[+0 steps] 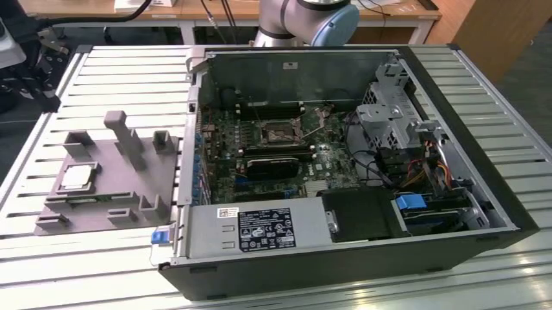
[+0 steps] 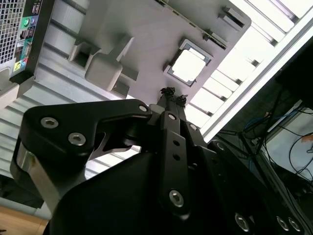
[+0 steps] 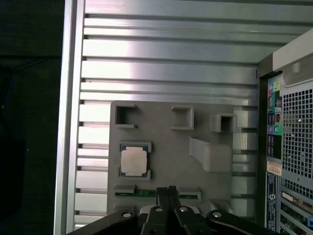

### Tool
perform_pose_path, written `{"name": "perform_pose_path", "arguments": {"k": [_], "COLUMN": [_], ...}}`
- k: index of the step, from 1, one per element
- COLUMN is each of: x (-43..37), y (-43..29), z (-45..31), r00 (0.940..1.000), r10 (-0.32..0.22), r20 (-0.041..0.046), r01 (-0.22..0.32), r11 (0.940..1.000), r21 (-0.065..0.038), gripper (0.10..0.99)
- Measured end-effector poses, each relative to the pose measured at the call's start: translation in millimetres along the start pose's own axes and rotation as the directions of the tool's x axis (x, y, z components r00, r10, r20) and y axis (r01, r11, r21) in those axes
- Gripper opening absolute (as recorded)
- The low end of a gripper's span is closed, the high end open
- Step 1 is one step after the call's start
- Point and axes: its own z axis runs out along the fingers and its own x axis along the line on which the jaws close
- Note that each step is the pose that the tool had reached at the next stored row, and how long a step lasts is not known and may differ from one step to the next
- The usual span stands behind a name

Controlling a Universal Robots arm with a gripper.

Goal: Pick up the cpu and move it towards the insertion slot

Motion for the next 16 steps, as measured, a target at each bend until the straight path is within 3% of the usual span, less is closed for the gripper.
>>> {"name": "perform_pose_path", "arguments": {"k": [16], "x": [0.5], "y": [-0.5], "z": [14.5], "r00": [1.0000], "r10": [0.000], "r20": [0.0053], "r01": [0.000], "r11": [1.0000], "r21": [0.000], "gripper": [0.102]}}
